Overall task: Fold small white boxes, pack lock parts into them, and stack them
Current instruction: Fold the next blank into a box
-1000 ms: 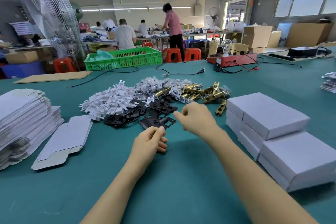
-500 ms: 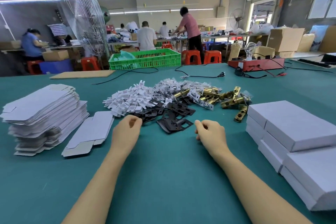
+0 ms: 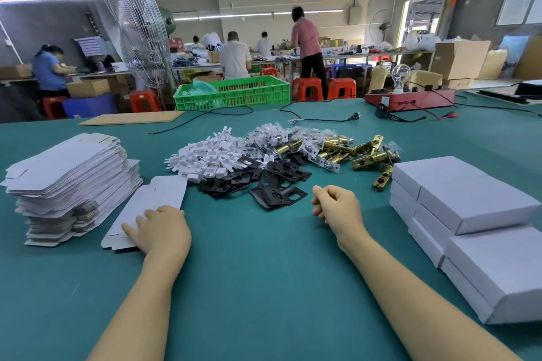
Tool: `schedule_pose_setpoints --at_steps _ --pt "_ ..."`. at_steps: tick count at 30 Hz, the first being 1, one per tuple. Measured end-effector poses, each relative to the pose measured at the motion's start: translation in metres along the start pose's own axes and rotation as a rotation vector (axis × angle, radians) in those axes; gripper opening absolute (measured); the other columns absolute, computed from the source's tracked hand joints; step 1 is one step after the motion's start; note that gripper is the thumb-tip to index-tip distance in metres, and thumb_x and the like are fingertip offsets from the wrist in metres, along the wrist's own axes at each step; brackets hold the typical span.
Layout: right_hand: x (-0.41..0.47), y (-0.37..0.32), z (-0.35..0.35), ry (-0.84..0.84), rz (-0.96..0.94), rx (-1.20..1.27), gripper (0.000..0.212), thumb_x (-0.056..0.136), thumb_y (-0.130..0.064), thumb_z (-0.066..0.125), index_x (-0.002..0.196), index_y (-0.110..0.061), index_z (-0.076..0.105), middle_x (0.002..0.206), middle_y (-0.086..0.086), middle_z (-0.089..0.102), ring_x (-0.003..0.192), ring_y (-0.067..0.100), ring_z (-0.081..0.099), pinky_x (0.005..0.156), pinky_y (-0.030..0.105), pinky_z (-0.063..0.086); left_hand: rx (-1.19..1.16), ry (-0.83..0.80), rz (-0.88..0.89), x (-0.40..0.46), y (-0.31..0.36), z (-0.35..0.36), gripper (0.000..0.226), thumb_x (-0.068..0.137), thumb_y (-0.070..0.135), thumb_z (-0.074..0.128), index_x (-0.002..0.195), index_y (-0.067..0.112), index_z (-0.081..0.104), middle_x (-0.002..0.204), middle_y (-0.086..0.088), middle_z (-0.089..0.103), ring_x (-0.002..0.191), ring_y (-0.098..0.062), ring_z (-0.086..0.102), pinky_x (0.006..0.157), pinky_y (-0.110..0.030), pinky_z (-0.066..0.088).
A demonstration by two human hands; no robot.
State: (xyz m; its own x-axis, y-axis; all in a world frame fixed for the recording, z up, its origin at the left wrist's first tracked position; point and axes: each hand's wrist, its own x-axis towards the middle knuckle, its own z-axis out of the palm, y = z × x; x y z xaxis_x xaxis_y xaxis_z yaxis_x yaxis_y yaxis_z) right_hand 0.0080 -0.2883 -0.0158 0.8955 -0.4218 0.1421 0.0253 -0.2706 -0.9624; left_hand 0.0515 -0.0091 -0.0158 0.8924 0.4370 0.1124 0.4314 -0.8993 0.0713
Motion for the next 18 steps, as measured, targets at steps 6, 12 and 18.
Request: schedule_pose_setpoints --at_steps 6,12,18 --pt "-0.001 0.0 -0.012 -0.104 0.002 0.188 0.025 0.093 -0.017 0.059 0.069 -0.009 0.061 0.059 -0.001 0.062 0.052 0.006 0.052 0.051 0.015 0.042 -0.339 0.344 0.067 -0.011 -0.005 -0.008 0.028 0.102 0.007 0.03 0.109 -0.008 0.052 0.098 -0.031 0.066 0.098 -0.044 0.058 0.111 -0.053 0.028" --pt "-0.001 0.0 -0.009 -0.076 -0.005 0.211 0.024 0.092 -0.015 0.059 0.07 -0.009 0.061 0.055 -0.005 0.061 0.05 0.004 0.052 0.049 0.014 0.042 -0.808 0.646 0.13 -0.032 0.009 -0.02 0.028 0.104 0.009 0.042 0.106 -0.013 0.059 0.079 -0.038 0.061 0.071 -0.053 0.057 0.06 -0.046 0.033" --pt "-0.005 -0.001 -0.007 -0.114 -0.026 0.121 0.029 0.095 -0.027 0.057 0.072 -0.011 0.061 0.056 -0.006 0.062 0.054 0.008 0.052 0.053 0.019 0.042 -1.339 0.259 0.006 -0.061 0.051 -0.018 0.042 0.104 0.024 0.043 0.065 0.008 0.045 0.062 -0.005 0.045 0.068 -0.027 0.04 0.06 -0.035 0.025"
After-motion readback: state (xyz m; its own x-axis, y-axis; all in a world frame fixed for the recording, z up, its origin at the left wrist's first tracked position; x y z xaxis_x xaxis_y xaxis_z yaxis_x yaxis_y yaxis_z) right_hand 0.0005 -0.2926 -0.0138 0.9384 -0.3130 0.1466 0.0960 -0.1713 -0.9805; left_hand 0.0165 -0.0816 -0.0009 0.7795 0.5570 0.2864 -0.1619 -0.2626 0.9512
